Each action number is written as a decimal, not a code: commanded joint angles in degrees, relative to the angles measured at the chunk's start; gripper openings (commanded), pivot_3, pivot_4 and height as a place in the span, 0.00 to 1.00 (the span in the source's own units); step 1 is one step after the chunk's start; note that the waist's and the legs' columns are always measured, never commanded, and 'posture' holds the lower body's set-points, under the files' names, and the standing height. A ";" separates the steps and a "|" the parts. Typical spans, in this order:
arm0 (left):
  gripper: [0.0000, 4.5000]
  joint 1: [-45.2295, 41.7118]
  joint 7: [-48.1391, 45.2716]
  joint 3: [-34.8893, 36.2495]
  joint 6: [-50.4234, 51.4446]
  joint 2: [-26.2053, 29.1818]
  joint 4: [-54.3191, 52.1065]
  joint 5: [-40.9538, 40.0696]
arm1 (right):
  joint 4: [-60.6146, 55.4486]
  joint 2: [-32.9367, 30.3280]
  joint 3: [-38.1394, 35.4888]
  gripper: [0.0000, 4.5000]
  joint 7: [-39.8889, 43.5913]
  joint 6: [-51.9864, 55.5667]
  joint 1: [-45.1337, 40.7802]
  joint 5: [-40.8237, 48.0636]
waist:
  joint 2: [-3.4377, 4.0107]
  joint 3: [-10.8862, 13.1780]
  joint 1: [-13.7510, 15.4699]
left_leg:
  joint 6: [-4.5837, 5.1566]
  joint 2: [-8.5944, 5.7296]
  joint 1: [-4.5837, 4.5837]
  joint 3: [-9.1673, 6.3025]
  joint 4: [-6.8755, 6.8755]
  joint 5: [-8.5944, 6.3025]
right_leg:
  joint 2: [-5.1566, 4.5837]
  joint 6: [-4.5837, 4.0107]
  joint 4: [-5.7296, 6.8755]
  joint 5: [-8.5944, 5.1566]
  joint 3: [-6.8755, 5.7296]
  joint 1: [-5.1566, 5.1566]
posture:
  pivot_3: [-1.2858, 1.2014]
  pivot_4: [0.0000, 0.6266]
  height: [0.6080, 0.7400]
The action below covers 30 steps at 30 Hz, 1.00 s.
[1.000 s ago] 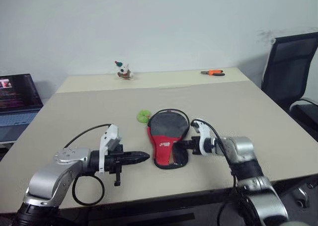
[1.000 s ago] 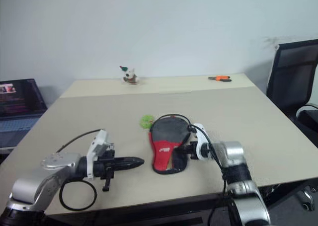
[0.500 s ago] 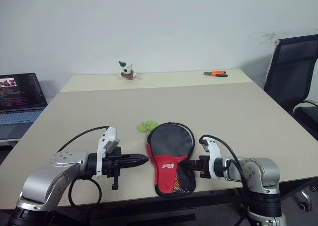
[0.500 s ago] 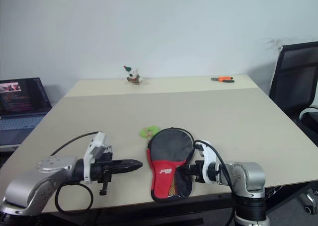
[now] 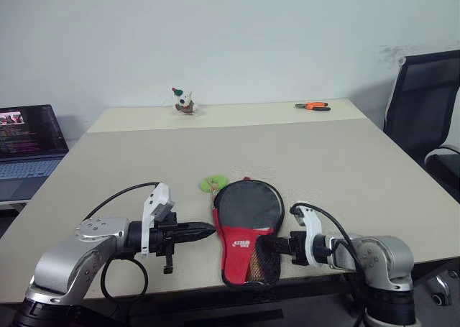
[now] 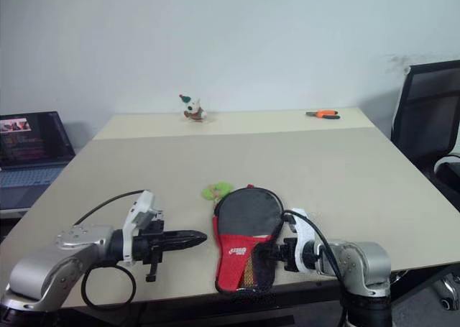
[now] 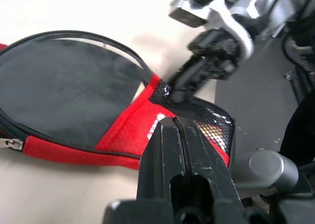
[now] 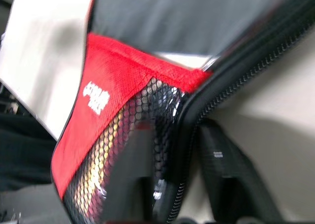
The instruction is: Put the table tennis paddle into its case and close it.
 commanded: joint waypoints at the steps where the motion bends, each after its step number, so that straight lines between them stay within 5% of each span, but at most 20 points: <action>1: 0.00 0.49 1.21 1.33 -0.78 -0.01 -1.39 -0.60 | -4.68 -1.59 0.32 0.64 1.52 -1.38 -0.13 2.98 | 0.00 0.00 0.00 | 0.00 0.00 0.00 0.00 0.00 0.00 | 0.00 0.02 -0.01 -0.01 0.00 0.00 | 0.52 0.24 1.00; 6: 0.00 1.14 3.28 1.89 -1.17 -0.49 -1.32 -0.47 | -7.13 -9.50 1.50 0.99 6.19 -7.15 -1.45 5.58 | -0.01 0.01 0.10 | 0.00 -0.01 -0.01 -0.01 0.02 0.00 | 0.00 0.04 -0.04 -0.02 -0.01 0.02 | 0.52 0.24 1.00; 12: 0.00 0.04 8.82 2.90 -1.53 -2.57 1.69 0.99 | -2.79 -14.06 2.10 0.99 12.06 -18.25 -7.14 7.88 | -0.03 0.02 0.04 | 0.01 0.09 0.02 0.04 0.00 0.00 | 0.01 0.05 -0.13 -0.02 0.05 0.03 | 0.52 0.24 1.00; 20: 0.00 -2.69 15.70 2.40 -5.50 -6.14 6.17 5.24 | 8.21 -10.23 18.20 0.99 13.38 -34.61 -10.53 -0.49 | -0.05 0.02 0.64 | 0.01 0.07 -0.08 0.00 0.01 0.00 | 0.02 -0.16 -0.32 0.16 0.00 0.03 | 0.52 0.24 1.00; 23: 0.13 -4.13 17.72 2.82 -4.76 -6.78 7.37 5.46 | 12.71 -9.33 22.12 1.00 13.40 -39.56 -10.33 -3.87 | -0.05 0.02 1.08 | 0.03 0.05 -0.17 0.00 0.03 -0.02 | -0.02 -0.15 -0.42 0.19 -0.02 0.01 | 0.52 0.24 1.00; 30: 0.69 -9.50 19.13 1.51 -6.36 -6.76 13.32 8.67 | 16.29 -8.47 24.37 1.00 13.60 -44.02 -10.39 -7.09 | -0.05 0.02 1.55 | 0.03 0.03 -0.24 -0.10 0.11 -0.02 | -0.04 -0.12 -0.39 0.23 -0.14 0.00 | 0.52 0.24 1.00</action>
